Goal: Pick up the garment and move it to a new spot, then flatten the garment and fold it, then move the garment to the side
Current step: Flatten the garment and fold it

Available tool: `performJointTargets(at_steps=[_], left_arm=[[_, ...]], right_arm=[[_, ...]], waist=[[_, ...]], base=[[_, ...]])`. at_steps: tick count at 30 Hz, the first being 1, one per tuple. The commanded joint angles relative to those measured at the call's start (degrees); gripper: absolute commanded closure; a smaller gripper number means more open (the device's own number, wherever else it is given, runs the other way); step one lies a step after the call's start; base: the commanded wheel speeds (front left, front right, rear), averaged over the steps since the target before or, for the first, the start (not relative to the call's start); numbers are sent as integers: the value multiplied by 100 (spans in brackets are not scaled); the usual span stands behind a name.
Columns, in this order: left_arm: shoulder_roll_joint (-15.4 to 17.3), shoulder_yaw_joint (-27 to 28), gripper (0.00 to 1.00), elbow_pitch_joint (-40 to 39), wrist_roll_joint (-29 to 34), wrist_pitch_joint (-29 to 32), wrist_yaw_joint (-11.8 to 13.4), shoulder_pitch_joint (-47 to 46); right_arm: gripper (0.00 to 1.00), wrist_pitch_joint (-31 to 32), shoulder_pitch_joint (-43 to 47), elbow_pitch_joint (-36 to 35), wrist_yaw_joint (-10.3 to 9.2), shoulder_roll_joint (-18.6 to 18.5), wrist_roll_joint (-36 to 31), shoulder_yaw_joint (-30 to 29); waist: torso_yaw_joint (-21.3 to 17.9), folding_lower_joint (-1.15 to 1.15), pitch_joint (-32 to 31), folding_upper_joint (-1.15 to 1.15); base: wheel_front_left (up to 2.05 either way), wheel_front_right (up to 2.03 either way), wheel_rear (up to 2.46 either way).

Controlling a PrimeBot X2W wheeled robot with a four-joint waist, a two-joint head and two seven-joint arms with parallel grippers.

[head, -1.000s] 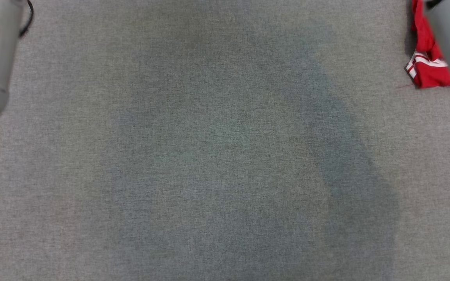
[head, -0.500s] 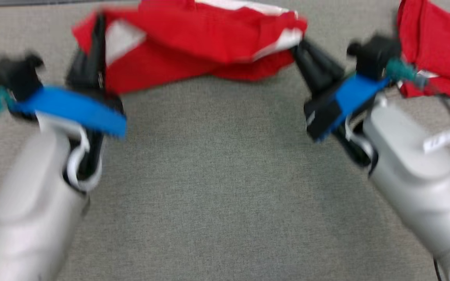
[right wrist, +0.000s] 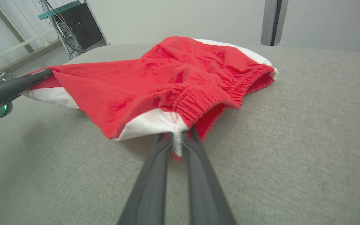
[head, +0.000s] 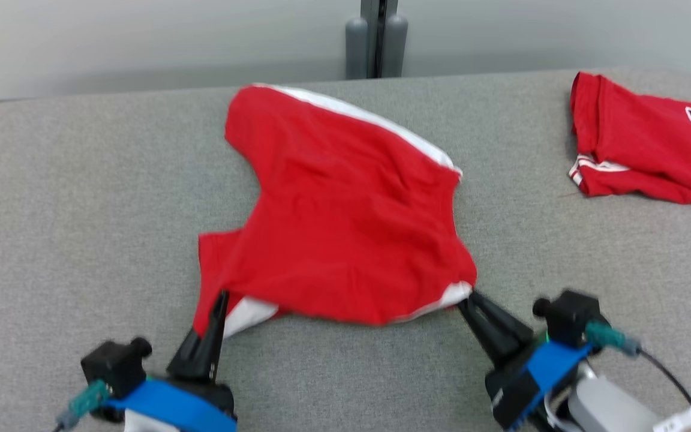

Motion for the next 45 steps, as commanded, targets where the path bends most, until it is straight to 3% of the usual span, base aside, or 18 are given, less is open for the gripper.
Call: performJointTargets(at_steps=[1,11,19,29,39,45], left_arm=[[24,28,100,-47,33,-25,-7,95],[162,73,100,-598,185,-25,-7,1334],[363,-150,100,-631,254,-26,-7,1112],[1148,-418,100,-460,86,59,-7,-530],[1965,-974,100,-29,-351,672,-6,-2824],[2182,-1560,100,692,-557,955,-5,-3959]], right_arm=[[100,-19,174,-73,1,-59,-65,-22],[100,-19,1855,-811,1,-326,-53,-372],[100,-13,1843,-1042,1,-191,-92,-595],[100,-15,1107,-1032,1,236,-75,-1138],[100,-15,73,-536,1,1219,-443,-1228],[100,-16,-576,-79,1,1630,-647,-1223]], waist=[[-46,1,-94,2],[-30,1,-573,2],[-135,1,-552,2],[-385,1,-13,2],[-972,1,923,2],[-1310,1,1315,2]], base=[[0,0,0],[0,0,0],[0,0,0],[0,0,0],[0,0,0],[0,0,0]])
